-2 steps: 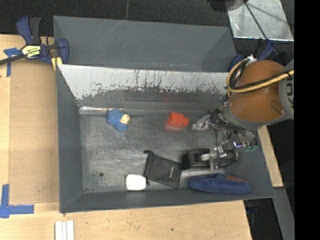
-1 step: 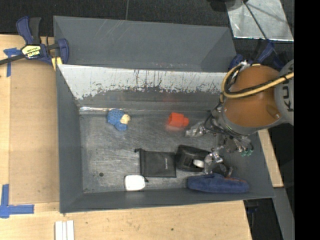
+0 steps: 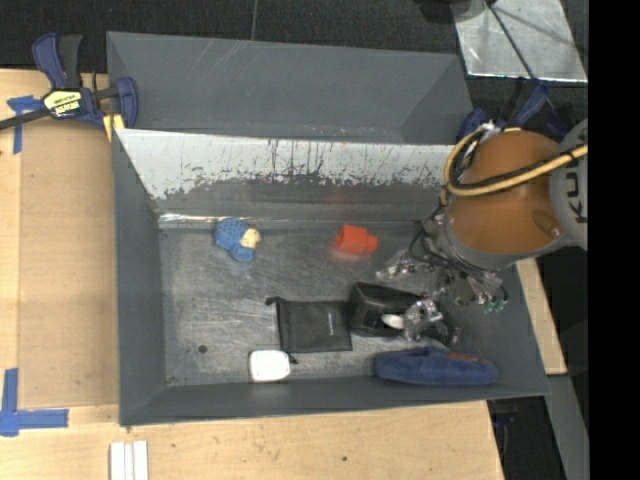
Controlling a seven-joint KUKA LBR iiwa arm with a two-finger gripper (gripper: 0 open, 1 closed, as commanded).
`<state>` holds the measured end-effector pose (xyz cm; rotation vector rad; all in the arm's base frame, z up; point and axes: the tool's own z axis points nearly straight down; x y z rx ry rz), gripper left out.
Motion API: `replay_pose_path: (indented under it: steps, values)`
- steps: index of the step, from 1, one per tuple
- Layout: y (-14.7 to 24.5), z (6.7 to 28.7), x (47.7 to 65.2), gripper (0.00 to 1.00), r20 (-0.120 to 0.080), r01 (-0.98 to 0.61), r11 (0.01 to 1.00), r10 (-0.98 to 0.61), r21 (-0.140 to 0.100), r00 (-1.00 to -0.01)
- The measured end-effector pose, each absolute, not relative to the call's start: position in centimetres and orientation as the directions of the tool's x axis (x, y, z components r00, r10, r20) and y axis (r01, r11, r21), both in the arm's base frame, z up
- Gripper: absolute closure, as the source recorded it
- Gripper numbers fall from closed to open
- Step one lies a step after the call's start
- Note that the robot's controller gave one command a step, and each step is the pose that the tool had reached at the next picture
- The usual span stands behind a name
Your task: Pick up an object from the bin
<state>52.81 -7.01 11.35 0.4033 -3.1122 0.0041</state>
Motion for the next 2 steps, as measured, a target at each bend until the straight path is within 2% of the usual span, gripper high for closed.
replay_pose_path:
  steps: [1, 2]
  values:
    - [-7.07, 9.32, 52.08, 1.00, -0.006, -0.333, 0.943, -0.333, -0.009, -0.943]
    - [-7.07, 9.30, 52.09, 1.00, -0.006, -0.334, 0.942, -0.334, -0.010, -0.942]
